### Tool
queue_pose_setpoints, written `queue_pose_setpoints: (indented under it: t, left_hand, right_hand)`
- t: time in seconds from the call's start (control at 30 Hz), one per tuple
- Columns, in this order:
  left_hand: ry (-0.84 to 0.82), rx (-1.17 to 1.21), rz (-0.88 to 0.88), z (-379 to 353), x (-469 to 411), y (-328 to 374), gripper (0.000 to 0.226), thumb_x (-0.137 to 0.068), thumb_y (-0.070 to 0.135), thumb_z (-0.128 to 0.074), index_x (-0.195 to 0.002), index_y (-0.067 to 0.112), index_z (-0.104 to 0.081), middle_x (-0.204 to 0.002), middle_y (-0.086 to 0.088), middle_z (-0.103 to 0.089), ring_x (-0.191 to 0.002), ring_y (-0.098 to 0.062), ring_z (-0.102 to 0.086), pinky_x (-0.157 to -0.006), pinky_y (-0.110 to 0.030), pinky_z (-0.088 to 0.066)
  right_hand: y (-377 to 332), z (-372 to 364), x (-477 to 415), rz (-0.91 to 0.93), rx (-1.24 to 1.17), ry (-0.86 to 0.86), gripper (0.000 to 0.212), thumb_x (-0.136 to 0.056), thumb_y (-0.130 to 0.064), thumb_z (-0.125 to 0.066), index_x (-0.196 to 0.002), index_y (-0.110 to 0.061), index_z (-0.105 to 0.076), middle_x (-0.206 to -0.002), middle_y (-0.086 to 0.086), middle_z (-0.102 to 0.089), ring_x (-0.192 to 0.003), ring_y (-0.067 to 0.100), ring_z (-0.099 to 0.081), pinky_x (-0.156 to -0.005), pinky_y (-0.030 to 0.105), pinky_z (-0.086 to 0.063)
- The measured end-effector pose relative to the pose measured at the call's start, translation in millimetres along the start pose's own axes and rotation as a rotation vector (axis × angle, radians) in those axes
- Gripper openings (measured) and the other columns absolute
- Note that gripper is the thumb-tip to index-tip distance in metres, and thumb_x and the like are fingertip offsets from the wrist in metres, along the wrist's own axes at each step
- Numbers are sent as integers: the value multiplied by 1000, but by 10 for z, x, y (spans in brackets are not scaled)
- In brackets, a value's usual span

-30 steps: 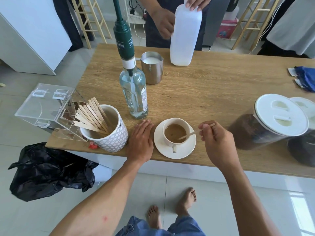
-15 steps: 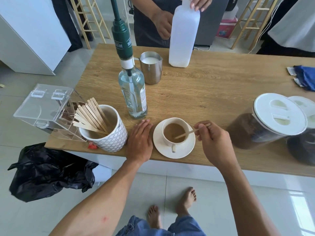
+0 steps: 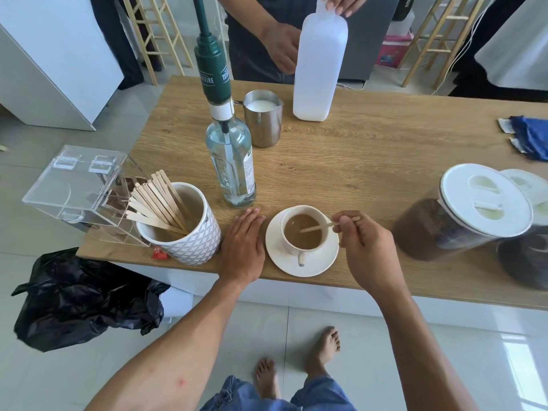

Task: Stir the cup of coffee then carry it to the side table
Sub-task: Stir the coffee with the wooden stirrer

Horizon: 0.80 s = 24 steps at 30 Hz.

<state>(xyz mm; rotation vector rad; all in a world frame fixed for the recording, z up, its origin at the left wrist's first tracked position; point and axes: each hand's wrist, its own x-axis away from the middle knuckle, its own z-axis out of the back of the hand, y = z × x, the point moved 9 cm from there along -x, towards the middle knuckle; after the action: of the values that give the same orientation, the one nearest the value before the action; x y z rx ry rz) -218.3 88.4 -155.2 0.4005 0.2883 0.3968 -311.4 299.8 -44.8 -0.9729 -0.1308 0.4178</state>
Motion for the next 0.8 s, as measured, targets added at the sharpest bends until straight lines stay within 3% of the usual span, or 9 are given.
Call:
queue_pose_setpoints:
  t: [0.07,0.23,0.37,0.47,0.6,0.73,0.8]
  left_hand:
    - [1,4,-4,0,-2,15,49,-99,25,-27,-136,12,-55,-147,-2,-49,-139,-19,-39,-119,-39,-27]
    - [11,10,-3,27,2,18,49,-99,27,-25,-135,12,-56,-147,-2,-50,-139,-19,-40,-119,-37,-26]
    - [13,7,-4,33,2,28,49,-98,26,-26,-135,12,-56,-146,-2,-51,-138,-19,-41,-118,-38,-27]
    - [12,5,-2,28,1,13,49,-99,27,-26,-134,12,-56,-146,-2,-51,-138,-19,-41,-118,-38,-27]
    - [2,0,-2,-2,2,12,48,-99,27,-27,-135,13,-56,-147,-1,-50,-139,-18,-40,-118,-38,-26]
    - [4,-4,2,9,11,-1,49,-99,27,-26,-136,13,-55,-147,-1,-50,-139,-18,-40,-119,-38,-26]
    - [8,-2,2,19,11,3,49,-99,27,-26,-135,12,-56,-146,-2,-50,-139,-19,-40,-119,-37,-25]
  right_hand:
    - [31,41,4,-22,5,30,20,-99,-18,-47,-89,-23,-64,-76,-10,-67,-67,14,-63,-65,25,-47]
    - [-16,64,-17,-8,-12,41,18,-99,-20,-47,-92,-24,-63,-79,-14,-66,-67,5,-63,-60,9,-42]
    - [21,75,1,-60,-31,67,27,-99,-18,-46,-81,-32,-59,-72,-8,-65,-64,11,-60,-60,20,-44]
    - [-22,84,-24,-39,-24,78,22,-100,-20,-46,-87,-30,-60,-76,-11,-66,-67,8,-62,-60,11,-42]
    - [4,42,-24,-54,-2,39,22,-99,-18,-46,-86,-25,-63,-73,-9,-66,-65,10,-61,-62,20,-46]
    - [-17,86,-48,-46,-20,78,20,-100,-19,-46,-90,-25,-62,-76,-14,-65,-68,5,-61,-62,9,-42]
    - [-41,15,-31,-31,1,18,20,-99,-19,-47,-89,-25,-63,-77,-11,-67,-68,6,-62,-63,14,-45]
